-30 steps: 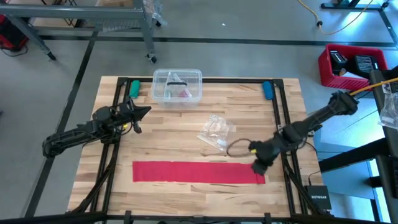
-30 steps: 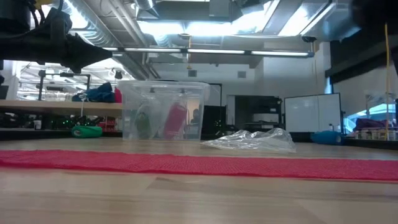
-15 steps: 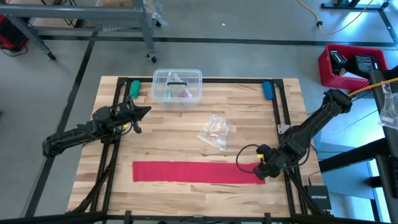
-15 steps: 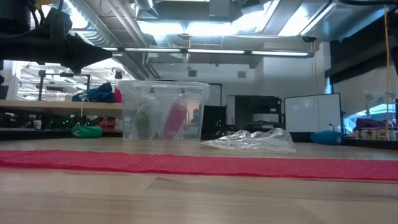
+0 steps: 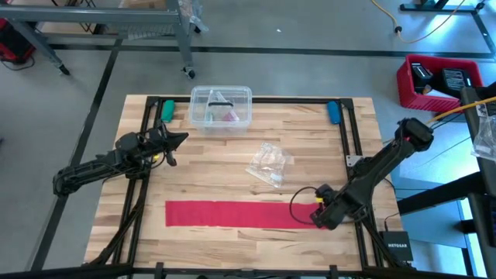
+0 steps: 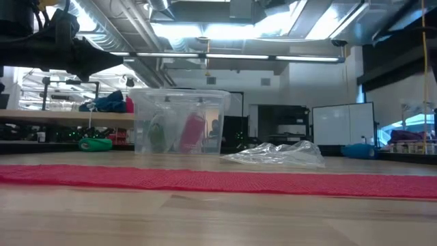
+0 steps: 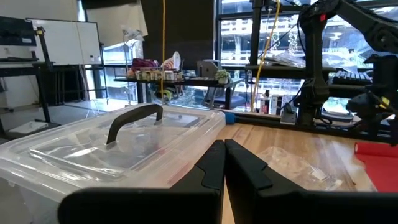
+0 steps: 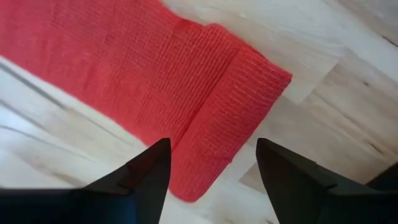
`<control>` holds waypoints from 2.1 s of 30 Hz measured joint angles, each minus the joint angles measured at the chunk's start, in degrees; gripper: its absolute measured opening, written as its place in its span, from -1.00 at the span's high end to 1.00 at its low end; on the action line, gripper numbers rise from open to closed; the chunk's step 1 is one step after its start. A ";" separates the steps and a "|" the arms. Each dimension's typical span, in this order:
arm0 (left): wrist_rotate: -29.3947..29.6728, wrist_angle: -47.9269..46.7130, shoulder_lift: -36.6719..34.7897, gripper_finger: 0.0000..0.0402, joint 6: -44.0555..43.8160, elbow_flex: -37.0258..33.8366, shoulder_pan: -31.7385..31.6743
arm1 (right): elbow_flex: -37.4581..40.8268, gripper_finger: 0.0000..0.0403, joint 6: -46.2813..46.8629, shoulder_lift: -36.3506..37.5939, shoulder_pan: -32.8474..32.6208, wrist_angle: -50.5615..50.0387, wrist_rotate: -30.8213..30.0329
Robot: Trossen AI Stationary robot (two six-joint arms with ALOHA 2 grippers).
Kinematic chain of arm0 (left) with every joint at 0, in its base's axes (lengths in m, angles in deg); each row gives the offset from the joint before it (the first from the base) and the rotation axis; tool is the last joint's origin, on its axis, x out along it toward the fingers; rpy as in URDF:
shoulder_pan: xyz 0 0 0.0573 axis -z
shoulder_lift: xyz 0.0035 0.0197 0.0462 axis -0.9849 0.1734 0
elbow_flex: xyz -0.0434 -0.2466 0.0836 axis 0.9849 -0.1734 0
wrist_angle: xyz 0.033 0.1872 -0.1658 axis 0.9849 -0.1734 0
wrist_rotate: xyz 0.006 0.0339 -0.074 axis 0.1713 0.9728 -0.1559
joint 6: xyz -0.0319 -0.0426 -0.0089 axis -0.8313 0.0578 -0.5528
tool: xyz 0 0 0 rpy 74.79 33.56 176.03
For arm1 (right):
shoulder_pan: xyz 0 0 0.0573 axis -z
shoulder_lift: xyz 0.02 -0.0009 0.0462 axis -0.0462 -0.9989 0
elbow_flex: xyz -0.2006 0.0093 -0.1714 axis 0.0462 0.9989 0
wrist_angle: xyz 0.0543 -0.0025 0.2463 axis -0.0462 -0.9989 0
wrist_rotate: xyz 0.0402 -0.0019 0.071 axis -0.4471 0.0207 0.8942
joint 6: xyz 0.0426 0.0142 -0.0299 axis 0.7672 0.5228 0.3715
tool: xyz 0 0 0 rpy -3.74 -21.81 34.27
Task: Roll bandage
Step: Roll the red bandage
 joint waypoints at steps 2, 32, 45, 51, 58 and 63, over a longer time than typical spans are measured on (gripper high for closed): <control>0.02 -0.16 -0.01 0.98 0.01 0.00 0.00 | 0.04 -0.18 -0.02 -1.52 0.02 1.19 0.14; 1.92 -2.62 6.38 0.98 -1.29 7.15 0.17 | -14.59 0.67 -30.37 -5.04 0.65 -15.97 -21.12; 0.53 -2.43 35.62 0.98 0.12 30.06 1.74 | -27.41 0.67 -79.57 -4.87 15.99 -21.08 -50.37; -1.11 -2.82 50.62 0.98 3.67 42.56 6.26 | -28.55 0.68 -100.43 -4.87 24.82 -11.65 -52.32; -1.11 -2.80 64.35 0.98 8.51 53.74 10.50 | -28.57 0.68 -119.80 -4.87 32.77 3.12 -44.89; -1.16 -0.70 69.78 0.98 5.90 57.12 13.14 | -28.57 0.67 -121.75 -4.87 36.83 6.21 -36.13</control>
